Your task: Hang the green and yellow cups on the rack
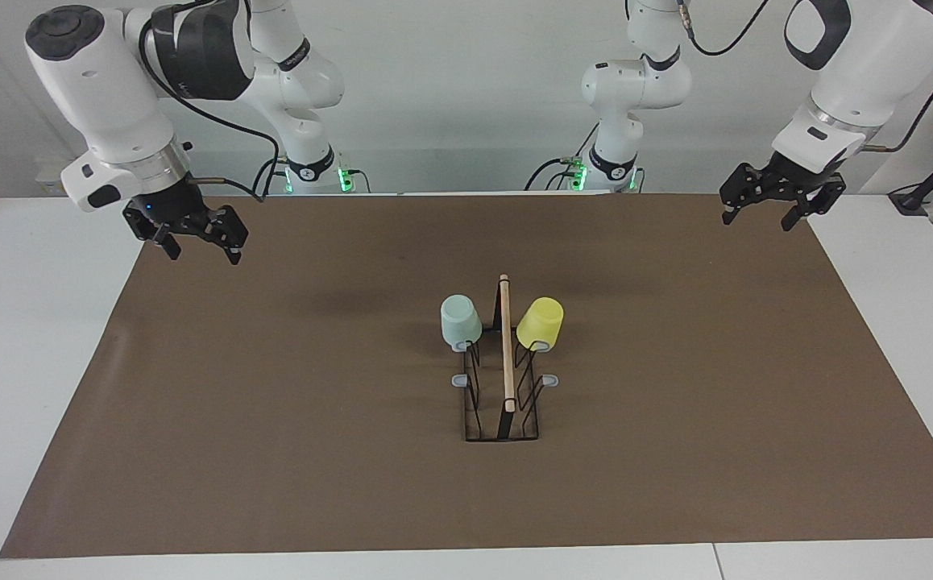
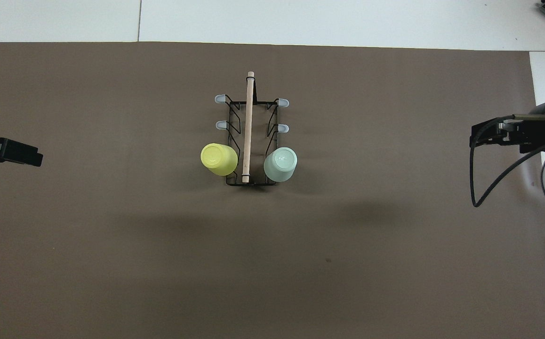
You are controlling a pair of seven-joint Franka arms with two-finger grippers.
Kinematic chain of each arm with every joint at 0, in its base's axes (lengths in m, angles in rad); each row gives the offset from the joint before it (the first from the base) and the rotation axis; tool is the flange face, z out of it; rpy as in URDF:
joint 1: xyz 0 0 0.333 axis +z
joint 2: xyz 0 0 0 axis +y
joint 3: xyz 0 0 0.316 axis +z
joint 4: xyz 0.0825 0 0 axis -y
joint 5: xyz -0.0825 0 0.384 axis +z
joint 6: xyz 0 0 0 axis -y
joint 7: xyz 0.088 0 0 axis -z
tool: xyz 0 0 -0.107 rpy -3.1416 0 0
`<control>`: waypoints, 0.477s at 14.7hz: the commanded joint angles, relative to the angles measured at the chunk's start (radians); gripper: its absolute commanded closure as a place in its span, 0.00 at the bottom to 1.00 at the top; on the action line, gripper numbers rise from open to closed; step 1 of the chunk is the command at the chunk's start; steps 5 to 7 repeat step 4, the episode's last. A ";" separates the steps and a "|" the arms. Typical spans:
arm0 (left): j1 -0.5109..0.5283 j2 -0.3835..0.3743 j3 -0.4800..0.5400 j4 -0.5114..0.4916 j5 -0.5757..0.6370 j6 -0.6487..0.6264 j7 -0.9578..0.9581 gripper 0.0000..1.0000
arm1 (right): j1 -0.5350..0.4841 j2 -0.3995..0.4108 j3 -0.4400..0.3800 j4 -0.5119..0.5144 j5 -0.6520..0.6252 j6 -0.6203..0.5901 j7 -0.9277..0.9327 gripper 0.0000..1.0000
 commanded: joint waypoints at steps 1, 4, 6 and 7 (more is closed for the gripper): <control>-0.010 0.000 0.005 0.007 0.012 0.010 0.000 0.00 | 0.010 0.011 0.003 0.023 -0.007 -0.020 -0.010 0.00; -0.002 0.000 0.005 0.010 0.012 0.010 0.001 0.00 | 0.009 0.014 0.003 0.032 -0.007 -0.022 -0.012 0.00; -0.002 0.000 0.005 0.010 0.012 0.010 0.001 0.00 | 0.009 0.014 0.003 0.032 -0.007 -0.022 -0.012 0.00; -0.002 0.000 0.005 0.010 0.012 0.010 0.001 0.00 | 0.009 0.014 0.003 0.032 -0.007 -0.022 -0.012 0.00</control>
